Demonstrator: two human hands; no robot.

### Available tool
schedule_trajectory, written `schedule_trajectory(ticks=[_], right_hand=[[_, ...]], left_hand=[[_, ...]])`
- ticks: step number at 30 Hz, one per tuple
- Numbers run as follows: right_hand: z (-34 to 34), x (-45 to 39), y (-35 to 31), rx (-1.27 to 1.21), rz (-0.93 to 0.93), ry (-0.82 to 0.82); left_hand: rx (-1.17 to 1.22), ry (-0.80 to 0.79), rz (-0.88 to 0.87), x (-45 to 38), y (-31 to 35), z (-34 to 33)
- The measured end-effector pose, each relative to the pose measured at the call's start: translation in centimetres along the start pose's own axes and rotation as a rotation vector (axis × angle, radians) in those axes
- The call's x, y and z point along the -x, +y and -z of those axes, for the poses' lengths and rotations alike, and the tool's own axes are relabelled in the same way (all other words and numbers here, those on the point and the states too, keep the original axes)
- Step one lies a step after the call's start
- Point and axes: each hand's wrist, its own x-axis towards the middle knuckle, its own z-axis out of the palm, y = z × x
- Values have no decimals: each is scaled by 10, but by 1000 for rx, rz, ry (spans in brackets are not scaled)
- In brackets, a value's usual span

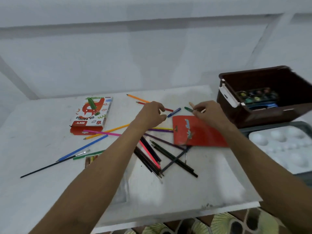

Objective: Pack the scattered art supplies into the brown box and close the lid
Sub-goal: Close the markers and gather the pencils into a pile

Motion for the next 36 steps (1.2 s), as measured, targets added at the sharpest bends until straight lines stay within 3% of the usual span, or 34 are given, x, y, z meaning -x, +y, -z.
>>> schedule_trajectory(ticks=[10, 17, 25, 31, 36], right_hand=[[-28, -55, 30, 269, -27, -166], [-39, -56, 32, 267, -47, -173], [-35, -18, -11, 74, 140, -135], [-59, 43, -76, -146, 229, -319], [-82, 94, -124, -258, 318, -451]], left_hand=[[-125, -64, 183, -54, 14, -49], [-120, -12, 176, -46, 10, -55], [63, 193, 131, 13, -1, -17], [320, 372, 216, 97, -27, 32], [355, 389, 337, 161, -54, 50]])
